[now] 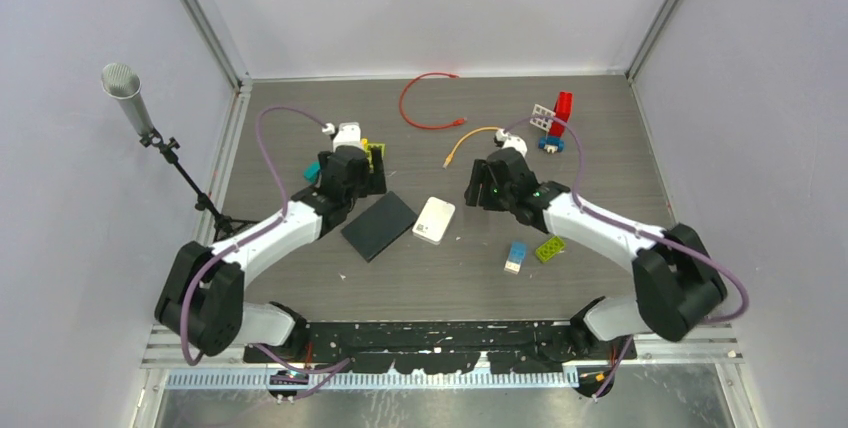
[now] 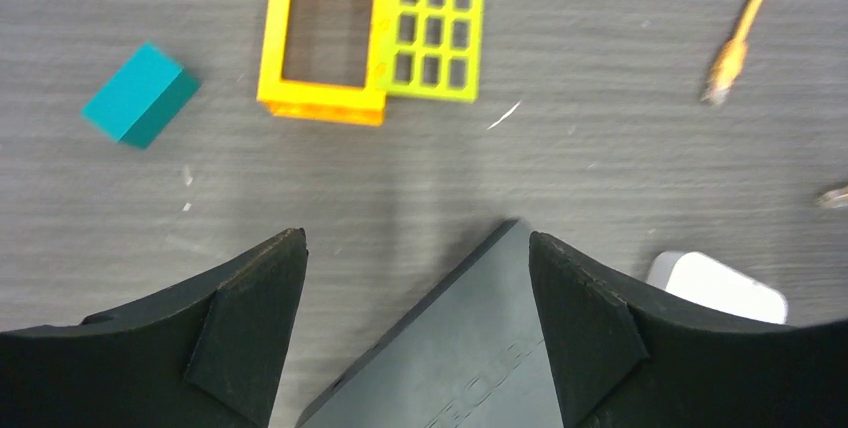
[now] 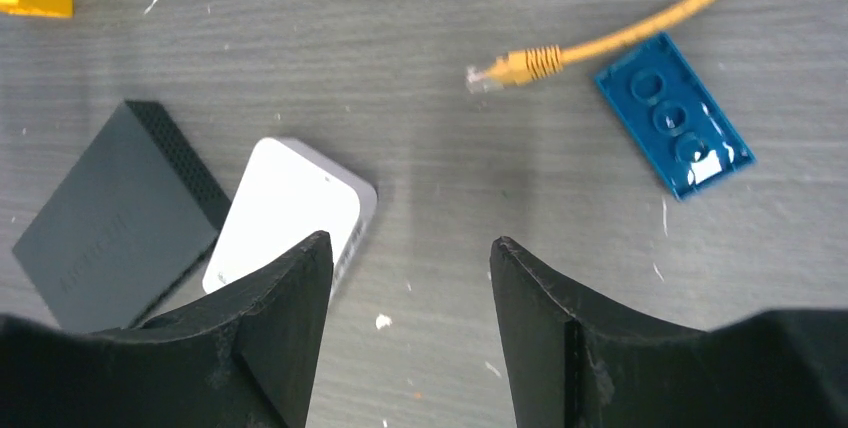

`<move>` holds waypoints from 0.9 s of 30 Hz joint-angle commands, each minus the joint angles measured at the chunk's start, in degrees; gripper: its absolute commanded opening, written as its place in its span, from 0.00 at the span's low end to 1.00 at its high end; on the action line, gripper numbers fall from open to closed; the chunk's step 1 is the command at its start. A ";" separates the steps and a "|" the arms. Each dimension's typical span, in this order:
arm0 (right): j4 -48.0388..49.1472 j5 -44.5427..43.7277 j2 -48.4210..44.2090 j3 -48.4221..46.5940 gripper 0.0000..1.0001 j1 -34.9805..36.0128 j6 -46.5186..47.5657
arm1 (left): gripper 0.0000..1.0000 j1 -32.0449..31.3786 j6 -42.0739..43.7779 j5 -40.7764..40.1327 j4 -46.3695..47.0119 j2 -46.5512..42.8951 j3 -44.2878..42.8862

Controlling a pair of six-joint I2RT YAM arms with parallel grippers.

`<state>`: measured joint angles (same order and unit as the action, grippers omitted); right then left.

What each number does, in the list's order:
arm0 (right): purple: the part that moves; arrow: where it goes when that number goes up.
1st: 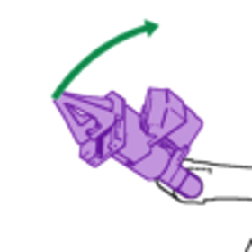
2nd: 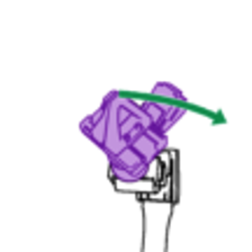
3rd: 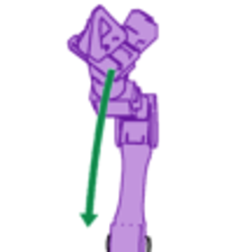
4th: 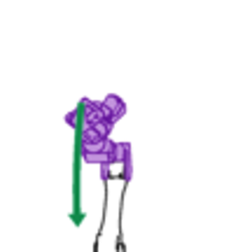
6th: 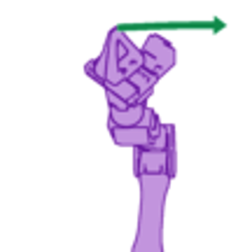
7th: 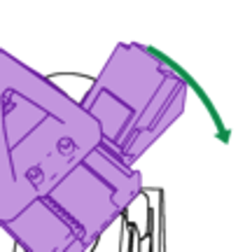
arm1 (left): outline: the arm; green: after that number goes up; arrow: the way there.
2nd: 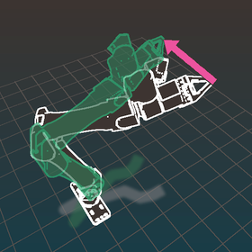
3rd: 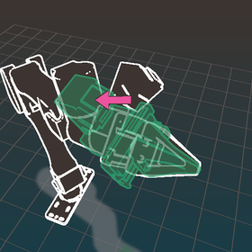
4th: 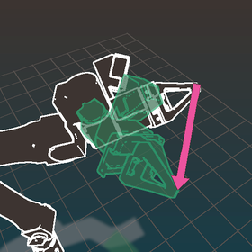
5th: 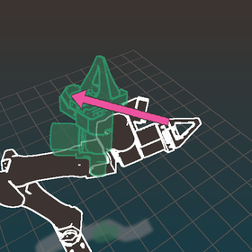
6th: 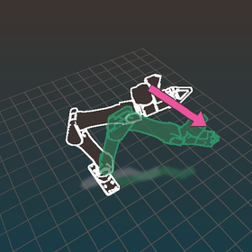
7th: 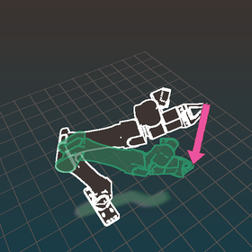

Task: Insert the plug into the switch port
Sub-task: Adjust the switch port at the center of the board, then pick up the connector from the center of the board.

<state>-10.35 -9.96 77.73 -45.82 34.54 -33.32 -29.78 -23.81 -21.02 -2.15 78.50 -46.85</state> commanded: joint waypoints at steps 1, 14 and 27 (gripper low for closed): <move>2.15 -3.15 7.15 -8.77 0.64 -0.10 -0.19 | 0.83 -0.35 -1.81 -4.48 4.53 -4.60 7.05; -9.37 -14.34 35.91 -40.31 0.64 -0.08 0.52 | 0.79 -4.47 -1.26 -8.85 6.21 0.49 5.15; -13.48 -18.30 49.56 -51.57 0.66 -0.06 2.69 | 0.80 -4.57 -0.62 -10.73 7.25 -1.57 6.33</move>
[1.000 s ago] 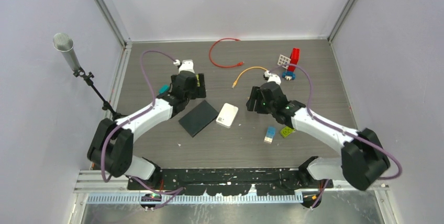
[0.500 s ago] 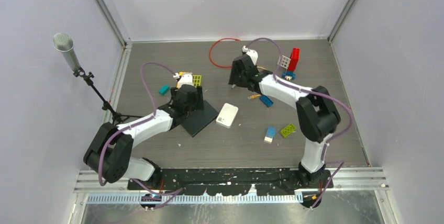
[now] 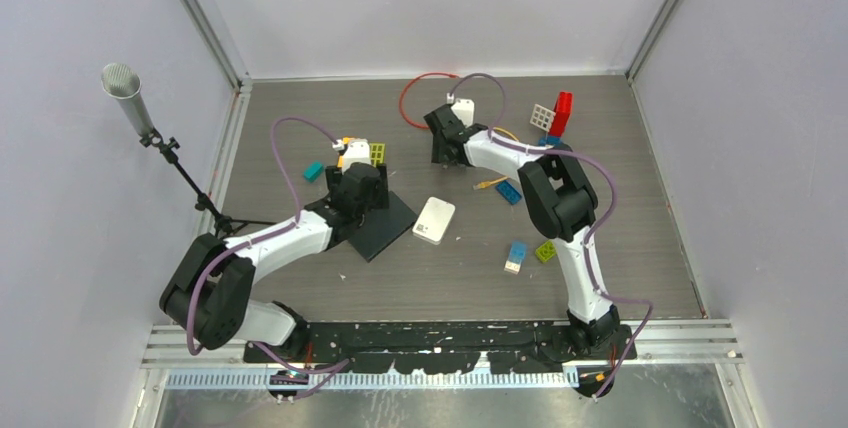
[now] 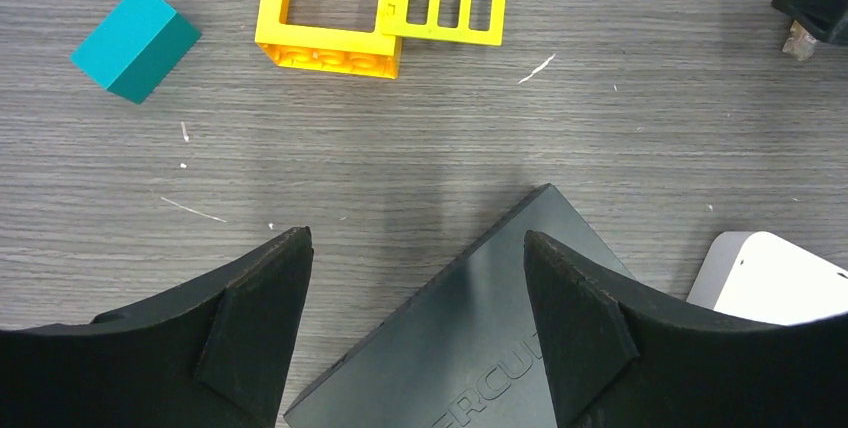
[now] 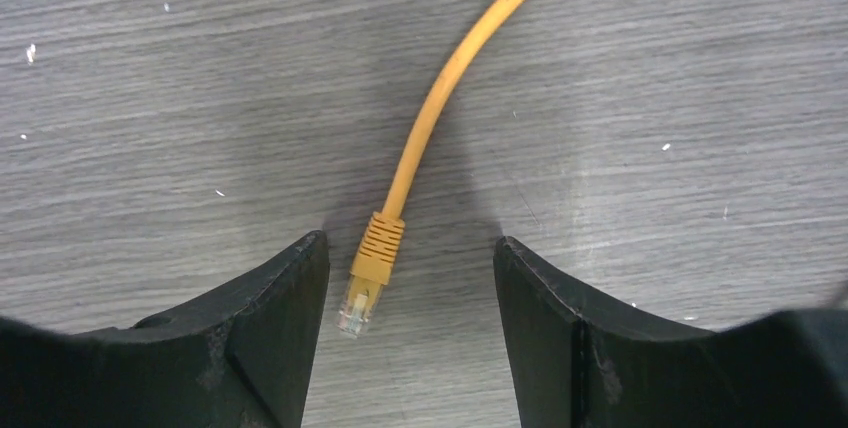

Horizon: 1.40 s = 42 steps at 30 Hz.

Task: Insert the plug into the switch port
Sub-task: Pick up the connector from the center of the board.

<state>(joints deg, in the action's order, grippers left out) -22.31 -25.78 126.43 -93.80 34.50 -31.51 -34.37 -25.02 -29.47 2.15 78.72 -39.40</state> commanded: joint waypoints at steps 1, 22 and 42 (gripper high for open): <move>-2.09 -2.15 1.24 -4.00 0.66 0.02 0.96 | 0.79 0.02 0.65 -2.33 2.90 -1.82 -1.12; -0.65 7.50 -26.47 8.62 0.00 3.70 14.24 | 0.80 0.01 -0.10 -3.43 1.41 -2.17 -1.74; -17.02 41.90 -65.18 37.86 0.01 30.84 71.33 | 0.86 0.62 -2.36 -18.36 -1.00 -11.88 2.61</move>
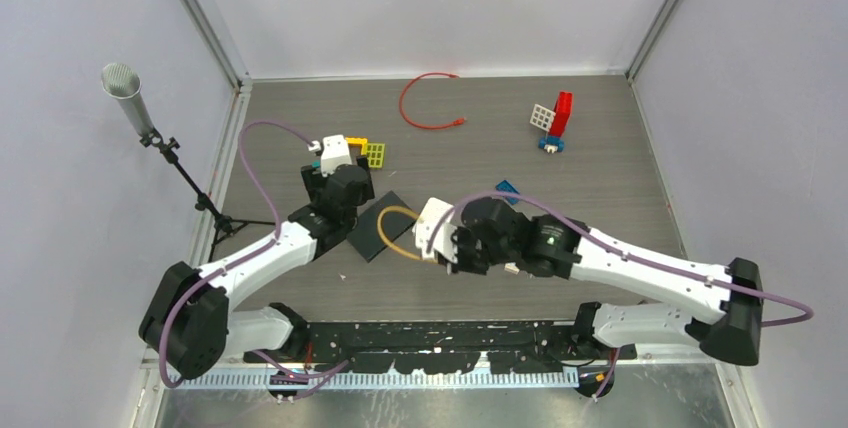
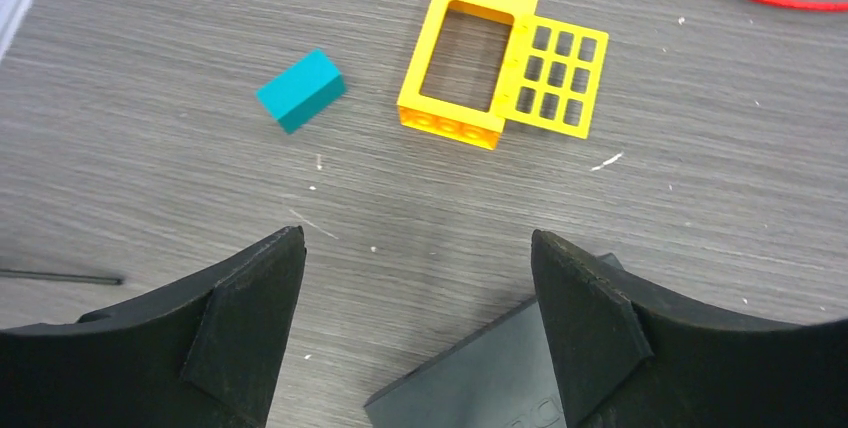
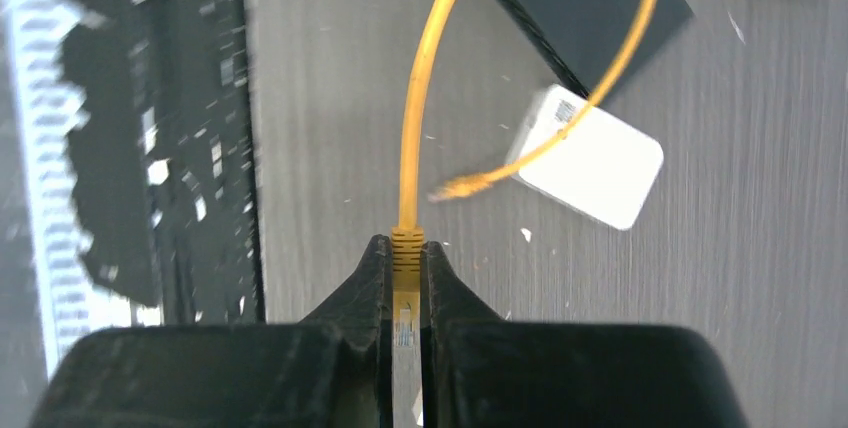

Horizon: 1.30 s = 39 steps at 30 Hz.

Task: Insert the plug into the switch port
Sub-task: Pick up the connector from the center of the board, then place the connector at the center of the board.

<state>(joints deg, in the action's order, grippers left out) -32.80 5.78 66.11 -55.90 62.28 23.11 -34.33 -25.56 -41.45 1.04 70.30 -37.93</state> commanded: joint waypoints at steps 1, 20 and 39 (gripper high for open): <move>-9.20 10.49 -5.30 0.26 0.01 4.12 19.01 | 0.86 0.70 -1.85 -6.57 0.11 -4.03 1.53; 4.71 -37.19 -12.67 8.11 0.81 7.23 -56.17 | 0.87 0.96 -1.99 -4.04 -0.72 -2.91 0.41; -30.15 -59.99 28.49 -10.81 0.86 34.26 -140.97 | 0.86 0.99 -2.57 -1.32 -0.87 -1.84 -0.38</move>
<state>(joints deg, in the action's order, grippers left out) -55.51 -49.50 94.00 -67.29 94.91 -102.50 -33.61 -26.89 -42.52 -1.10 68.20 -36.40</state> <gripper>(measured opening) 0.876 0.865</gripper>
